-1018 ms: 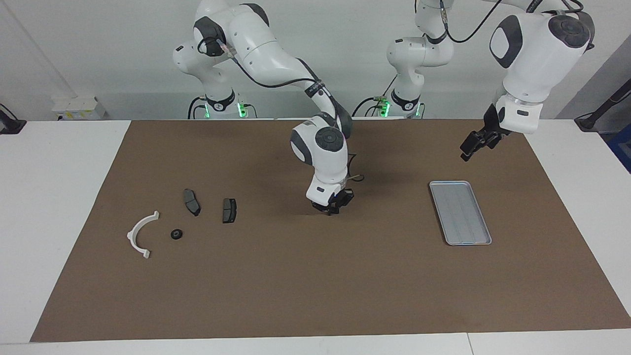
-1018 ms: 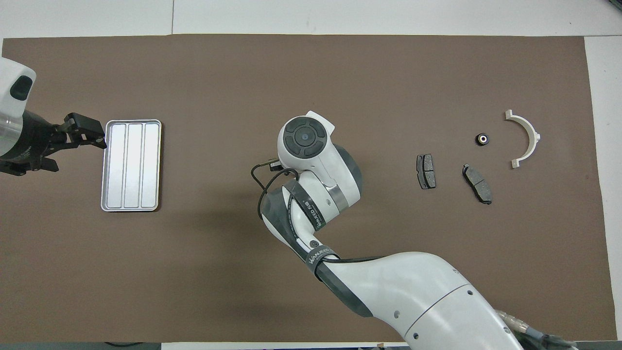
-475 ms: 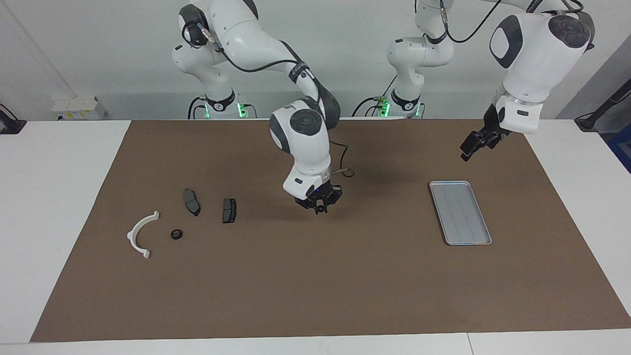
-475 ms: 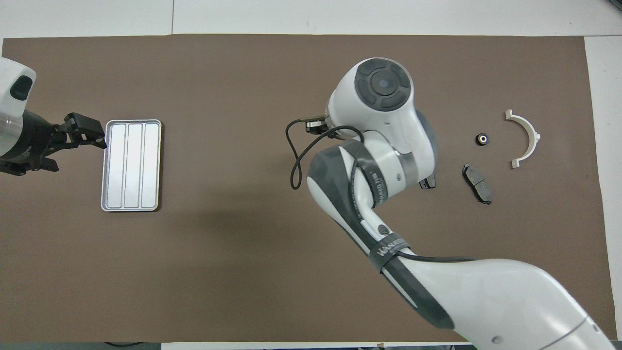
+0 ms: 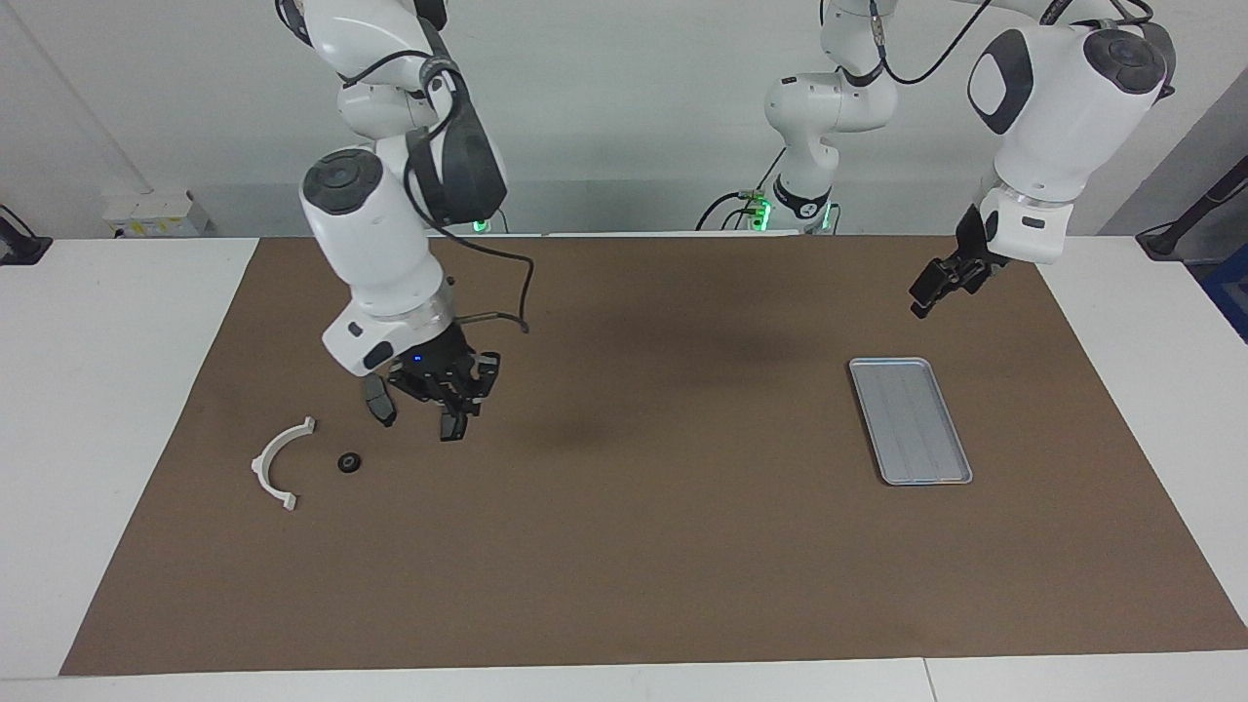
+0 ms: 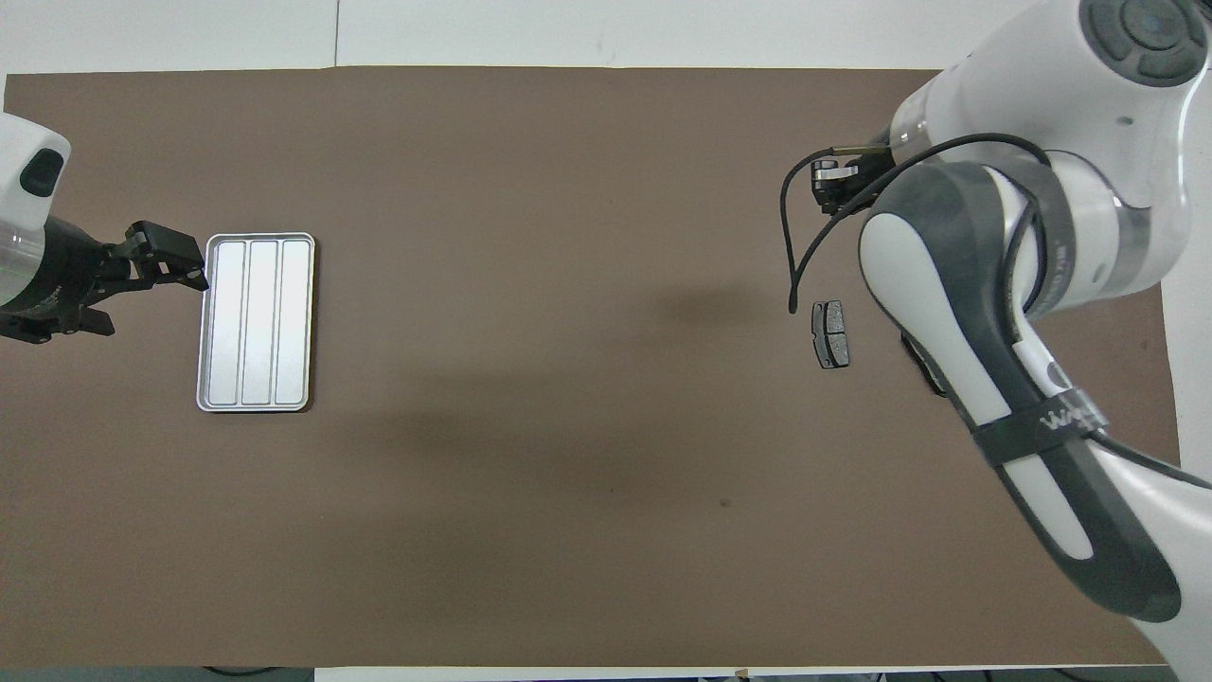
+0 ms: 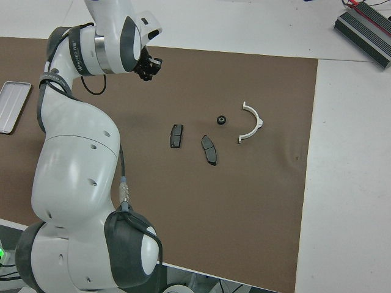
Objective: Place bearing gear from tray to pile
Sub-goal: 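Carry the bearing beside the first one near the bracket and release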
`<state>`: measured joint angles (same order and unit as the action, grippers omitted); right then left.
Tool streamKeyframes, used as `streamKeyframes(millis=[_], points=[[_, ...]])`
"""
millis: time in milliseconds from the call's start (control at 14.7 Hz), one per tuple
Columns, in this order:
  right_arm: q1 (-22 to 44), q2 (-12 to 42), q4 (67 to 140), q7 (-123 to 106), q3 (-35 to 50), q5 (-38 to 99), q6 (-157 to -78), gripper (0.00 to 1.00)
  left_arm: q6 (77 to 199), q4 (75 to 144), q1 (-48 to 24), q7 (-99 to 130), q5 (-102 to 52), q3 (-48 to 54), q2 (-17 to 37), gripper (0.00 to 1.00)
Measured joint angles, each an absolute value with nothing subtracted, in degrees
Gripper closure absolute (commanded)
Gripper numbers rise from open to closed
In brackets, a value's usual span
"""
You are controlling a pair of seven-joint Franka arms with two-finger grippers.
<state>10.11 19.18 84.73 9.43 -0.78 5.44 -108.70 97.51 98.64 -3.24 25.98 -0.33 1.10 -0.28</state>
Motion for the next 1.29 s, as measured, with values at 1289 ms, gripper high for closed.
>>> streamKeyframes(millis=[1289], points=[[0.03, 15.73, 102.64, 2.76, 0.04, 1.75, -121.43, 1.00, 97.51, 98.64, -3.24, 25.98, -0.33, 1.10, -0.28, 0.00]])
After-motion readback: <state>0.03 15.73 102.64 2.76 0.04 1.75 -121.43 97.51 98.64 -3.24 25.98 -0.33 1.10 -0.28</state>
